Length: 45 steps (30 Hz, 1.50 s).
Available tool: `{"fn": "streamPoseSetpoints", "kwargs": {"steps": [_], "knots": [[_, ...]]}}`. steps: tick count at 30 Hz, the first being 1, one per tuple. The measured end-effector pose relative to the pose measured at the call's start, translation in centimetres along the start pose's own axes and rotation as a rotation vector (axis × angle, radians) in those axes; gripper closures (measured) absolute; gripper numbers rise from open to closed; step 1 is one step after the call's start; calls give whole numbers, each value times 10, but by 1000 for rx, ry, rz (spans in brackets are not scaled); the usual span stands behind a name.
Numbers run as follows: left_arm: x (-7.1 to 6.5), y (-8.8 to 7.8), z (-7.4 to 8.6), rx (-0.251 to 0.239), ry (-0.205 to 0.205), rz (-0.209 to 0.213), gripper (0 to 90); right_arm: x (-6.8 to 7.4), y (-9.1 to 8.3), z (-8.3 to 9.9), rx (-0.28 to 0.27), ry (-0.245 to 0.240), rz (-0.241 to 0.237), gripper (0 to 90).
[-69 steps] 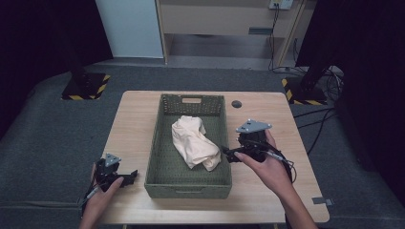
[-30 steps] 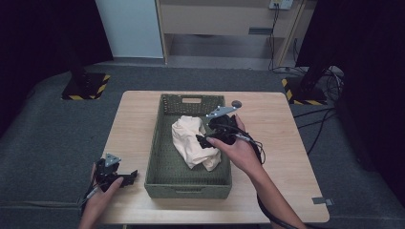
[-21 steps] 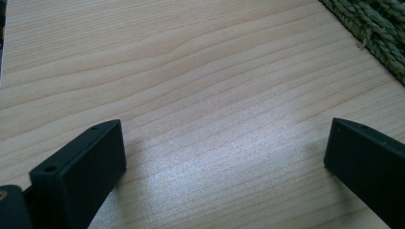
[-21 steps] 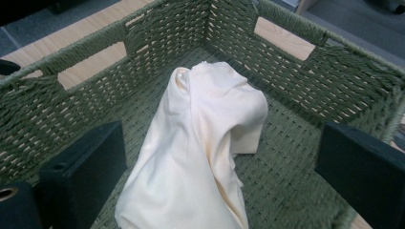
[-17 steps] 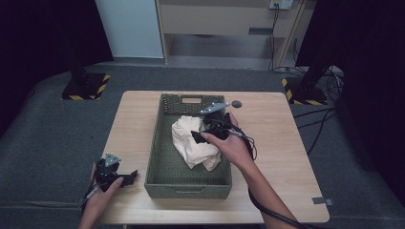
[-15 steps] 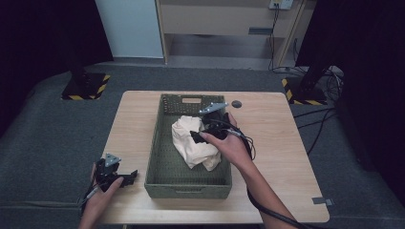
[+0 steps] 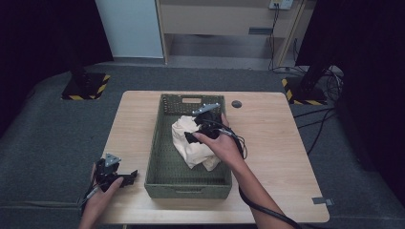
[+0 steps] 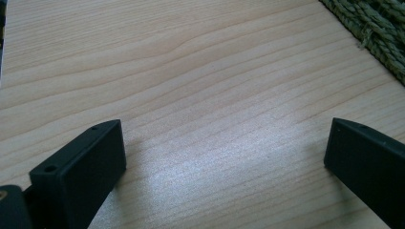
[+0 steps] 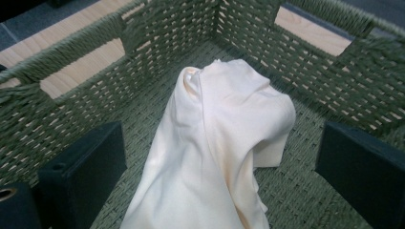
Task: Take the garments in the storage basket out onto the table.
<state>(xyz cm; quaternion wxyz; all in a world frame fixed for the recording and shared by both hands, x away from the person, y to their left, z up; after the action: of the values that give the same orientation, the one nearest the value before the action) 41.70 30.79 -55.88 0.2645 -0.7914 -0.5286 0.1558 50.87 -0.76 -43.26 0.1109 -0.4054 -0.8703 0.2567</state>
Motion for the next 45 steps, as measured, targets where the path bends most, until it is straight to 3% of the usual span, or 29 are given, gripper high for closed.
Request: {"fn": "streamPoseSetpoints", "kwargs": {"steps": [12, 28, 39, 45], "knots": [[0, 0, 0, 0, 0, 1, 0, 0, 27, 8, 39, 38, 0, 33], [0, 0, 0, 0, 1, 1, 0, 8, 48, 20, 86, 39, -15, 34], [0, 0, 0, 0, 1, 2, 0, 2, 70, 39, 156, 53, -3, 34], [0, 0, 0, 0, 1, 2, 0, 1, 77, 42, 162, 78, -1, 28]]}}
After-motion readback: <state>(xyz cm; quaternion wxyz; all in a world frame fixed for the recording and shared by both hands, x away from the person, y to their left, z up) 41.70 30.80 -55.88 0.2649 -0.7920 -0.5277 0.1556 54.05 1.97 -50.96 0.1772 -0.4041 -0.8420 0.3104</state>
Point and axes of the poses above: each handheld gripper's, and its own axes: y roughly forward along the jaws, z roughly out of its underside, x roughly to its left, the point moved 5 cm from there along y, roughly forward along the jaws, and after that the axes turned 9 degrees about -x, right-handed, at the moved point
